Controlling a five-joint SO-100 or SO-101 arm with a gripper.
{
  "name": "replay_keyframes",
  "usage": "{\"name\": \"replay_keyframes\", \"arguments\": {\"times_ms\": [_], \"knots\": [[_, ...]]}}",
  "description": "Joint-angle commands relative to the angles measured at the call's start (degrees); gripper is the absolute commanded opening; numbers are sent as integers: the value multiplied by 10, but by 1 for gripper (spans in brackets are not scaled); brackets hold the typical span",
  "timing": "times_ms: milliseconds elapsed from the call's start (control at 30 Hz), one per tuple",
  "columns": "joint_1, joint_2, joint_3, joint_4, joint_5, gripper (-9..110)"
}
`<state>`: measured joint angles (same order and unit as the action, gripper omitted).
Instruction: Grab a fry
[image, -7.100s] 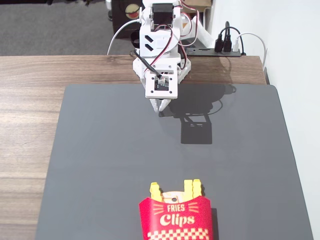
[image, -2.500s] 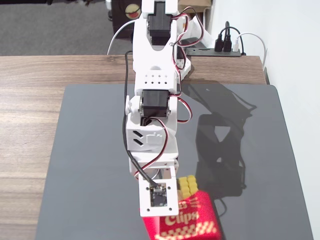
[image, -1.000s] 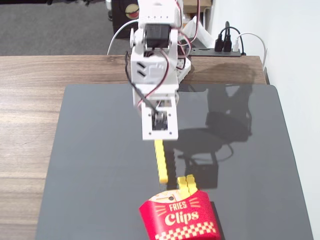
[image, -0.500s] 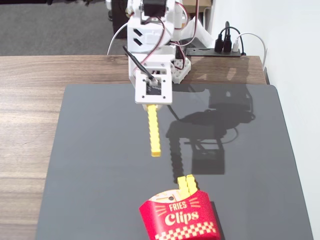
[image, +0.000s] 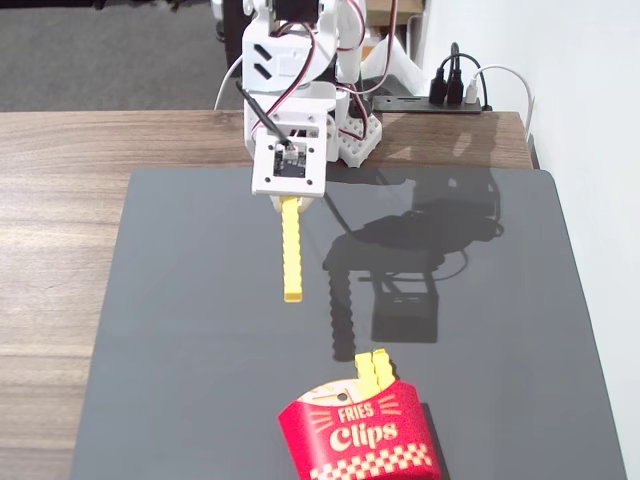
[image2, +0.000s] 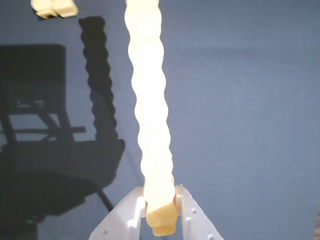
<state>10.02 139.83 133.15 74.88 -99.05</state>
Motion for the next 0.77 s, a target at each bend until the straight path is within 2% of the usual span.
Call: {"name": "replay_keyframes", "arguments": {"times_ms": [0, 267, 733], "knots": [[28, 27, -5, 7, 1, 1], [106, 41, -18, 18, -33, 1], [68, 53, -20, 36, -30, 1]]}}
